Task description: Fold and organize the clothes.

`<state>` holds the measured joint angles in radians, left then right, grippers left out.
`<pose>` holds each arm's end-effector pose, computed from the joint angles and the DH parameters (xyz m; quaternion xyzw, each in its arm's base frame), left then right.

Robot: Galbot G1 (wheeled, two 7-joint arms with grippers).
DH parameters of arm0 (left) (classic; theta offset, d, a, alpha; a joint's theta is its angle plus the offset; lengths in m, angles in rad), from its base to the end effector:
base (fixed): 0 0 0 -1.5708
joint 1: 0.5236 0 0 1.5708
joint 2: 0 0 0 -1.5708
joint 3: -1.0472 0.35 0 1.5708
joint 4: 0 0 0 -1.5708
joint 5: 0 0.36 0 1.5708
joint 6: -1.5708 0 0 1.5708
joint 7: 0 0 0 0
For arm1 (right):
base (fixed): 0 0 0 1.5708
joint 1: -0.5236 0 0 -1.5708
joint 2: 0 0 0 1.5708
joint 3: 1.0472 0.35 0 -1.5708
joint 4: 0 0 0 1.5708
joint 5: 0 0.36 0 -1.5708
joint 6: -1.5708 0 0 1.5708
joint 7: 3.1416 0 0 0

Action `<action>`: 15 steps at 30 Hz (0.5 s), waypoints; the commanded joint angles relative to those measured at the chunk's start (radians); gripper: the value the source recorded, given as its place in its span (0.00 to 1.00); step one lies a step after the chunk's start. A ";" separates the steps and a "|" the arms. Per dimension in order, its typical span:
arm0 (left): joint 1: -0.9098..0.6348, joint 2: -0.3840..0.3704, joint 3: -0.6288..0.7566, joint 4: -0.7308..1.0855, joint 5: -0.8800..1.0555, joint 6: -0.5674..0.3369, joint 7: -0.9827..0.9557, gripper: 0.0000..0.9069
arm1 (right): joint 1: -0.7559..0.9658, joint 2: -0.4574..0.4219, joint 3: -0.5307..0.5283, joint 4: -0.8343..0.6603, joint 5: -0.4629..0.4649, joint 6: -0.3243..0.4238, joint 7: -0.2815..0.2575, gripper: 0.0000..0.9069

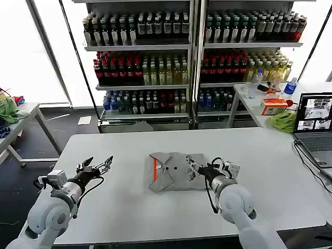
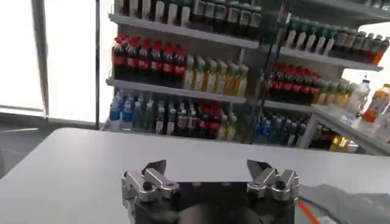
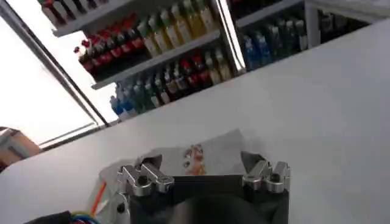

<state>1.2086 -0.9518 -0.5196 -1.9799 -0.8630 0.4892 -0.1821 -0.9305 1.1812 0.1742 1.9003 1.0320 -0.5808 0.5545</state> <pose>0.2988 0.1189 -0.2201 -0.0675 -0.9785 0.0795 0.1778 0.3482 0.0192 -0.2213 0.0786 -0.9484 -0.1697 0.2559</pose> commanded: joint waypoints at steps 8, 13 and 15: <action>0.045 -0.023 -0.023 -0.030 0.002 0.000 -0.002 1.00 | 0.238 0.037 -0.252 -0.262 -0.349 -0.002 -0.091 1.00; 0.043 -0.024 -0.023 -0.028 0.002 0.001 -0.002 1.00 | 0.237 0.054 -0.269 -0.336 -0.335 -0.003 -0.086 1.00; 0.041 -0.024 -0.021 -0.029 0.002 0.002 -0.003 1.00 | 0.243 0.055 -0.275 -0.352 -0.335 -0.004 -0.084 1.00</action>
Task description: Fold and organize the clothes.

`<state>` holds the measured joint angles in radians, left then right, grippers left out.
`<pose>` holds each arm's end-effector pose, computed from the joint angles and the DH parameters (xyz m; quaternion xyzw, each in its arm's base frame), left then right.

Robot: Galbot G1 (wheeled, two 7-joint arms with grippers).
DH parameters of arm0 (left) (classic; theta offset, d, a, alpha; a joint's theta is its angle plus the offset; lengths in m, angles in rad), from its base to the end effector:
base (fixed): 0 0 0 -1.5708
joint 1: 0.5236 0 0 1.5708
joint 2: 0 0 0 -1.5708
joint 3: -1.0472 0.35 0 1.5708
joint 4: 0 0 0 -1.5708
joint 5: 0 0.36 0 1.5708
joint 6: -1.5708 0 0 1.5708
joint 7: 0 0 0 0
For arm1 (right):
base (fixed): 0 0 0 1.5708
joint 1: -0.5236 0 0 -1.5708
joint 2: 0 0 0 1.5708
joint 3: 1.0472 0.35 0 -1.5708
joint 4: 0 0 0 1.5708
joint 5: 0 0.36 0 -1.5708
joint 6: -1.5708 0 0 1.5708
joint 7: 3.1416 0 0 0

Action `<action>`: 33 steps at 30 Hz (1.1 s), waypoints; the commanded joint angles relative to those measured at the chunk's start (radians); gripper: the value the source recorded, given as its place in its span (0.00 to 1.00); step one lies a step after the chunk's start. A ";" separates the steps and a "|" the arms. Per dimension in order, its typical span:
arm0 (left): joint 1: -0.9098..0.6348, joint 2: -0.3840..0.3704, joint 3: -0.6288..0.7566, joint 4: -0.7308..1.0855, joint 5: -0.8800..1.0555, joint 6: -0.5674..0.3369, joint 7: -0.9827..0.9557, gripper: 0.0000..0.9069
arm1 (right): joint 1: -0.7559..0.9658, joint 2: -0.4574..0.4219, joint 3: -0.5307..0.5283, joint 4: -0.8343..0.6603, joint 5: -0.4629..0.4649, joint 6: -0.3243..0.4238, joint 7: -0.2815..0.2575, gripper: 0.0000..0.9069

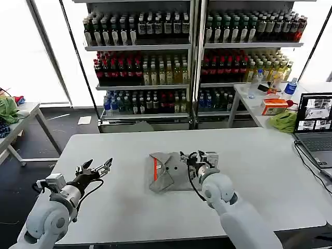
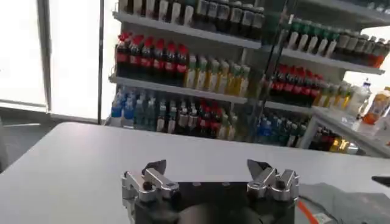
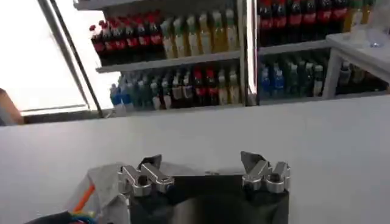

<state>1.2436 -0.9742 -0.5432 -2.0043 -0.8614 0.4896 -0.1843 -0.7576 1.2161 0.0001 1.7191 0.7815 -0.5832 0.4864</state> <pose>0.2890 0.1170 -0.2215 -0.0635 -0.9780 0.0896 0.1776 0.3927 0.0638 -0.2379 0.0960 -0.9674 -0.0392 0.2310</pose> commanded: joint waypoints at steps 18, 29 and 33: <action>0.011 0.004 -0.018 -0.011 -0.004 -0.012 0.000 1.00 | 0.055 0.041 -0.040 -0.160 -0.078 0.001 -0.001 1.00; -0.006 -0.015 -0.022 -0.047 0.026 -0.056 -0.014 1.00 | -0.059 -0.079 0.173 0.231 -0.149 0.002 0.016 1.00; 0.009 -0.033 -0.033 -0.076 0.081 -0.076 -0.011 1.00 | -0.110 -0.097 0.250 0.293 -0.315 0.006 -0.014 1.00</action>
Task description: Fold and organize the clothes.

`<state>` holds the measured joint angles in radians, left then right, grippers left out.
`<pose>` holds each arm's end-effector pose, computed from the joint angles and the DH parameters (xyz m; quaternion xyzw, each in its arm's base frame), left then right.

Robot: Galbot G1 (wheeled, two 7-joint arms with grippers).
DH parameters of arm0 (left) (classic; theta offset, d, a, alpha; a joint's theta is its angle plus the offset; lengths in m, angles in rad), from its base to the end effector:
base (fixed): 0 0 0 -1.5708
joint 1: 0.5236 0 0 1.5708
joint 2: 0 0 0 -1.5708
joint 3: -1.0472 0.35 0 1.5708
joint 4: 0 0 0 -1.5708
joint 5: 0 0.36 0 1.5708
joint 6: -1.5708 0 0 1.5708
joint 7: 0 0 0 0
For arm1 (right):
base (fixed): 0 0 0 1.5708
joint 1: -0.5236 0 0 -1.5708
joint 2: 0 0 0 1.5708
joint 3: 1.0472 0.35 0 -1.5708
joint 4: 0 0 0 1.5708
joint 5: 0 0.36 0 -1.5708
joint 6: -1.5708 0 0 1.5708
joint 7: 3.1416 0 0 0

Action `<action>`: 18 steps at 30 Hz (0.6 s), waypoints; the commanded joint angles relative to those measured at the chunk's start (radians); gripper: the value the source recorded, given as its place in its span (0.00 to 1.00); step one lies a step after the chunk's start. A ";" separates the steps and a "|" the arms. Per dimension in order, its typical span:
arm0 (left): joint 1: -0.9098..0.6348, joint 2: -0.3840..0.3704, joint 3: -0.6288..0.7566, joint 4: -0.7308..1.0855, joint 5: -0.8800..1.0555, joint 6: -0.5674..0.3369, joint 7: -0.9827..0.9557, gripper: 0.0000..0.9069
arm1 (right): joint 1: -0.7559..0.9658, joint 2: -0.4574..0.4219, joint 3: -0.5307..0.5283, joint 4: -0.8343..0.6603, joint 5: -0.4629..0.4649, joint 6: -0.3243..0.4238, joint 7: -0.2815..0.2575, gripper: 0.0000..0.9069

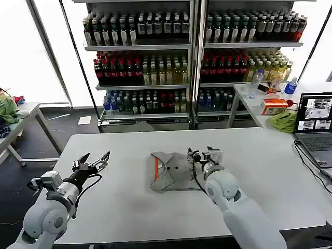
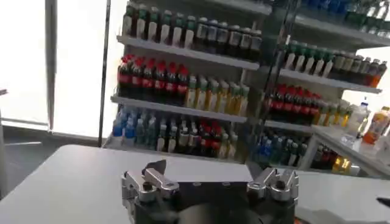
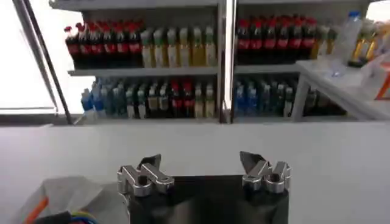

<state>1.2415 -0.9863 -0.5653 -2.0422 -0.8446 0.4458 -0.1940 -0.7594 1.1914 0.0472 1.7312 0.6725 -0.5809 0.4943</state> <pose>0.2858 0.1141 -0.2073 -0.0566 -0.9854 0.0906 0.1328 0.3971 0.0431 -0.2288 0.0492 -0.9796 0.0045 0.1945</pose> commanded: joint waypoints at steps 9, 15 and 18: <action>0.035 -0.039 -0.036 -0.066 0.125 -0.055 0.024 1.00 | -0.248 -0.100 0.370 0.308 -0.241 0.003 -0.040 1.00; 0.025 -0.036 -0.030 -0.060 0.117 -0.057 0.005 1.00 | -0.292 -0.088 0.409 0.323 -0.246 0.003 -0.040 1.00; 0.023 -0.032 -0.031 -0.057 0.117 -0.056 0.005 1.00 | -0.308 -0.082 0.418 0.332 -0.248 0.002 -0.043 1.00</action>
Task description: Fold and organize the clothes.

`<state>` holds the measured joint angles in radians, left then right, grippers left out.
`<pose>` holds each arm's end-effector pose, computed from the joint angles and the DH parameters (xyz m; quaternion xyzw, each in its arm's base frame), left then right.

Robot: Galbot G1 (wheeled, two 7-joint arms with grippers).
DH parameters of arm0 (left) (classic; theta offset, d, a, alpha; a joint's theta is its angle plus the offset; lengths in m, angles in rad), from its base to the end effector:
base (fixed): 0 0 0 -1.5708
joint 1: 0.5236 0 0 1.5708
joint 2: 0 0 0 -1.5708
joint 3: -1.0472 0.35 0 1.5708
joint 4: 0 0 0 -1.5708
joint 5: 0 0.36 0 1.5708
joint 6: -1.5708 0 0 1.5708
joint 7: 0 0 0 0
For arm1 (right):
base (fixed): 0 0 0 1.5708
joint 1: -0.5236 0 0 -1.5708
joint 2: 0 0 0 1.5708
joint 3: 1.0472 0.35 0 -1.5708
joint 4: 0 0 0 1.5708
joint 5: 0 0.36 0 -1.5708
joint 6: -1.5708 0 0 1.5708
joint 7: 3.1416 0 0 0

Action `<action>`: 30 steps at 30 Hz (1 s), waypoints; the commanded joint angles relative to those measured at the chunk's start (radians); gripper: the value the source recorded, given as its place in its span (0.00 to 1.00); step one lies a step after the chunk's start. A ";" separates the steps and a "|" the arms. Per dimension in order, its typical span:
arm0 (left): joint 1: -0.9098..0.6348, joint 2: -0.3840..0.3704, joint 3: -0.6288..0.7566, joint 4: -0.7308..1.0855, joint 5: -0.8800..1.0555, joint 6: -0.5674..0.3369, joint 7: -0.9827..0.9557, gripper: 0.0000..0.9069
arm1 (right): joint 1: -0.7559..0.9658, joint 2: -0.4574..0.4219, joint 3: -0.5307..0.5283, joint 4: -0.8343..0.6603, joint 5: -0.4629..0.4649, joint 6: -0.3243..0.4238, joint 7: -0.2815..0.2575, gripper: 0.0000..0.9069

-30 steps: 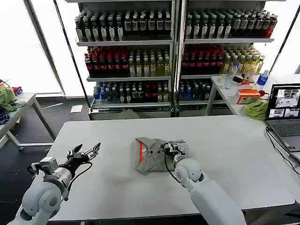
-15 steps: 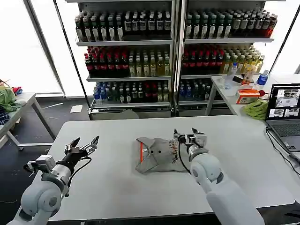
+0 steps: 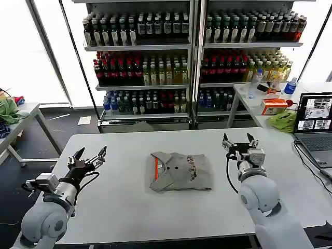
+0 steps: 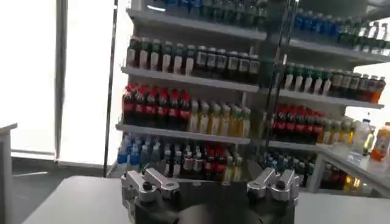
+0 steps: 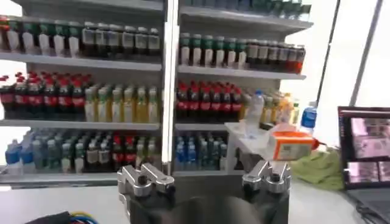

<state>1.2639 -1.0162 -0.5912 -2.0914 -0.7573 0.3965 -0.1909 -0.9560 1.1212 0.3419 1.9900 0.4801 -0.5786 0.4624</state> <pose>0.2754 0.1079 -0.1981 -0.0440 -0.9931 0.0693 0.0839 0.3411 -0.0349 -0.1788 -0.0555 -0.9937 0.0456 0.0856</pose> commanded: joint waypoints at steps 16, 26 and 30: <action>-0.007 -0.006 -0.011 0.040 0.089 -0.003 0.049 1.00 | -0.115 0.022 0.089 0.056 -0.088 0.001 -0.017 1.00; -0.008 -0.001 -0.016 0.038 0.074 0.006 0.038 1.00 | -0.080 0.017 0.066 0.039 -0.089 0.000 -0.013 1.00; 0.002 0.001 -0.022 0.030 0.071 0.021 0.044 1.00 | -0.078 0.020 0.065 0.035 -0.090 0.001 -0.012 1.00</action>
<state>1.2585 -1.0160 -0.6103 -2.0587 -0.6946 0.4036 -0.1566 -1.0375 1.1389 0.4090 2.0267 0.3950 -0.5784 0.4491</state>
